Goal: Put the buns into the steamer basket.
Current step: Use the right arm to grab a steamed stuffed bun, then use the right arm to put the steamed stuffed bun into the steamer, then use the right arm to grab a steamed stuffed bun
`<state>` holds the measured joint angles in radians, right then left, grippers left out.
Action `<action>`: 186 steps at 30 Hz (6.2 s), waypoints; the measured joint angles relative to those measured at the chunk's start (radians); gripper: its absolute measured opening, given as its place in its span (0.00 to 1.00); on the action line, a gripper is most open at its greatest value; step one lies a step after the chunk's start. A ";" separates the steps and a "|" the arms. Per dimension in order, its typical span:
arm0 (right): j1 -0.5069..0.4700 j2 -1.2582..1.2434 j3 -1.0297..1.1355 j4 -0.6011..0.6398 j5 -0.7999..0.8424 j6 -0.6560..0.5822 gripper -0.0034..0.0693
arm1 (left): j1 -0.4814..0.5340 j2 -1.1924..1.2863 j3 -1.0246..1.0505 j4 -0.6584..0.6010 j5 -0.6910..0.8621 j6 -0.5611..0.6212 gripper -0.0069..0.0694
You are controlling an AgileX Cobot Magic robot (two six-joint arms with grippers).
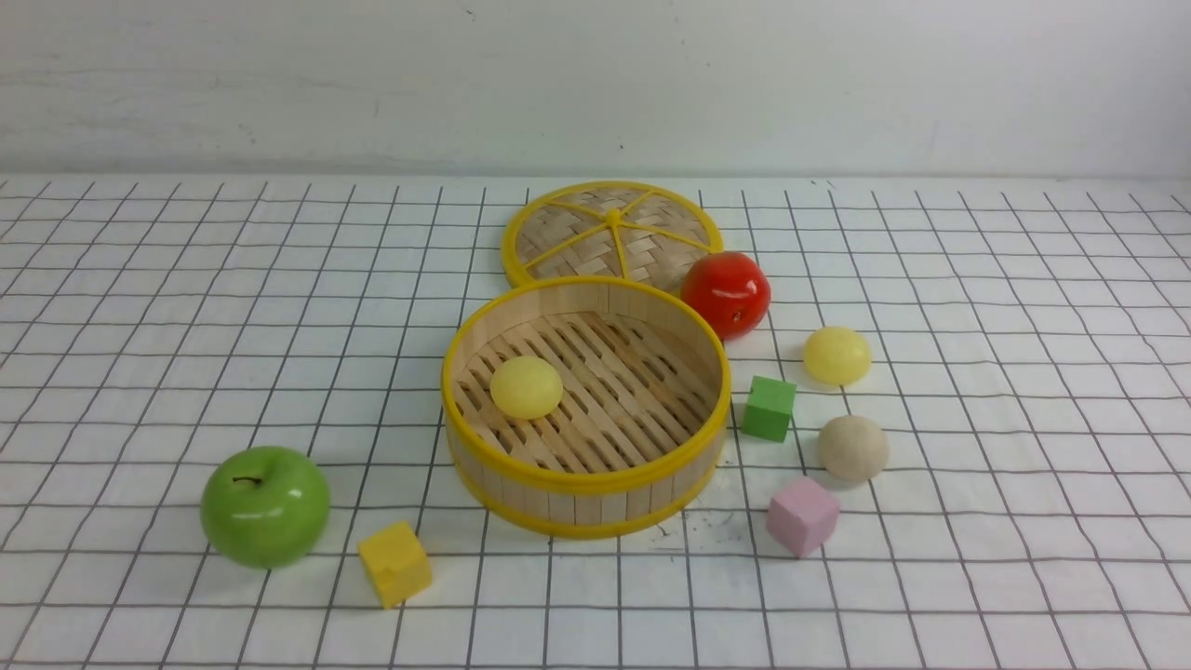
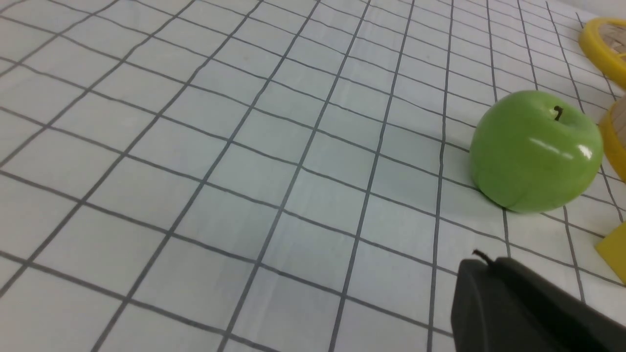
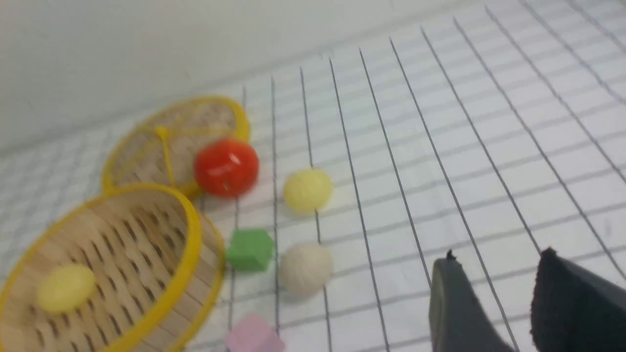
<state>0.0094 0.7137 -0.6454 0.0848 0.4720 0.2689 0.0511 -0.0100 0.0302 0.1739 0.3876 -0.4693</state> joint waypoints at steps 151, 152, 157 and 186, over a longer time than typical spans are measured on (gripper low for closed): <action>0.324 1.091 -1.125 -0.028 0.565 -0.252 0.61 | 0.001 0.000 0.000 0.000 0.000 0.000 0.20; 0.303 1.064 -1.097 -0.030 0.557 -0.251 0.61 | 0.001 0.000 0.000 0.000 0.000 0.000 0.20; 0.222 0.980 -0.943 -0.035 0.544 -0.220 0.59 | 0.001 0.000 0.000 0.000 0.000 0.000 0.21; 0.266 1.089 -0.619 -0.013 0.243 -0.199 0.54 | 0.001 0.000 0.000 0.000 0.000 0.000 0.25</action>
<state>0.2755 1.8027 -1.2646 0.0713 0.7145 0.0694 0.0522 -0.0100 0.0302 0.1739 0.3876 -0.4693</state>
